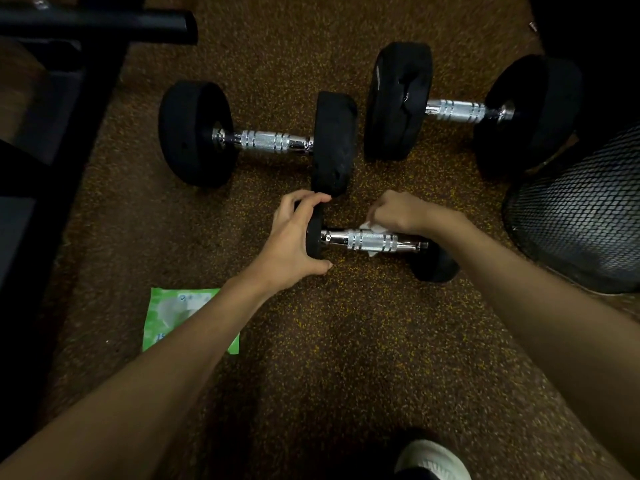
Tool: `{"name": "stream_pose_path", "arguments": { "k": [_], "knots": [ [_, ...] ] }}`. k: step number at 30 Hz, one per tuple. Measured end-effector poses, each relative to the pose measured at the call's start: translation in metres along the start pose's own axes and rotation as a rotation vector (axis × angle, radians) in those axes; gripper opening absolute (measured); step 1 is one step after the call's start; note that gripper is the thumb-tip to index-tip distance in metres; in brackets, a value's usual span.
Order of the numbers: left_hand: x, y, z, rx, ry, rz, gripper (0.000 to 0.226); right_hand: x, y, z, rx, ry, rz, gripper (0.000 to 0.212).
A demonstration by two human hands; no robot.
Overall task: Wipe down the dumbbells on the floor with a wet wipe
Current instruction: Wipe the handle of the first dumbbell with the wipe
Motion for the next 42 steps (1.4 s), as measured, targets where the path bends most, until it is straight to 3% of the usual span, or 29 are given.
{"name": "stream_pose_path", "arguments": {
  "k": [4, 9, 12, 14, 17, 20, 26, 34, 42],
  "knots": [
    [0.000, -0.002, 0.000, 0.010, 0.000, -0.001, 0.096, 0.000, -0.011, -0.015, -0.044, 0.042, -0.110, 0.014],
    [0.000, -0.002, -0.001, 0.008, 0.009, 0.007, 0.096, -0.004, 0.008, -0.025, 0.225, 0.092, 0.113, 0.027],
    [0.000, -0.001, -0.001, 0.008, 0.013, 0.003, 0.095, 0.000, 0.020, -0.010, 0.257, 0.066, 0.178, 0.026],
    [0.000, -0.001, -0.001, 0.010, 0.021, 0.003, 0.095, 0.003, 0.017, -0.003, 0.208, 0.069, 0.137, 0.024],
    [-0.001, -0.001, -0.001, 0.010, 0.019, 0.008, 0.095, 0.007, 0.005, -0.008, 0.079, 0.017, -0.056, 0.019],
    [-0.001, -0.001, -0.001, 0.012, 0.016, 0.009, 0.095, 0.004, -0.005, -0.027, 0.100, 0.027, -0.128, 0.018],
    [0.000, -0.002, -0.001, 0.008, 0.008, 0.011, 0.096, -0.008, 0.002, -0.046, 0.387, 0.069, 0.085, 0.024],
    [0.001, 0.000, 0.001, 0.019, 0.001, 0.007, 0.095, 0.004, 0.004, -0.026, 0.216, 0.040, -0.057, 0.024],
    [0.001, 0.002, 0.002, 0.024, 0.004, -0.001, 0.095, -0.003, 0.020, -0.038, 0.421, 0.089, 0.104, 0.027]
  ]
}}
Point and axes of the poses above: each hand's wrist, its own y-axis away from the middle knuckle, its own x-axis out of the back of the hand, z = x × y, the point moved 4 cm from there along -y, towards the middle knuckle, and after that the axes turned 5 degrees about x, right-handed, at the moved point
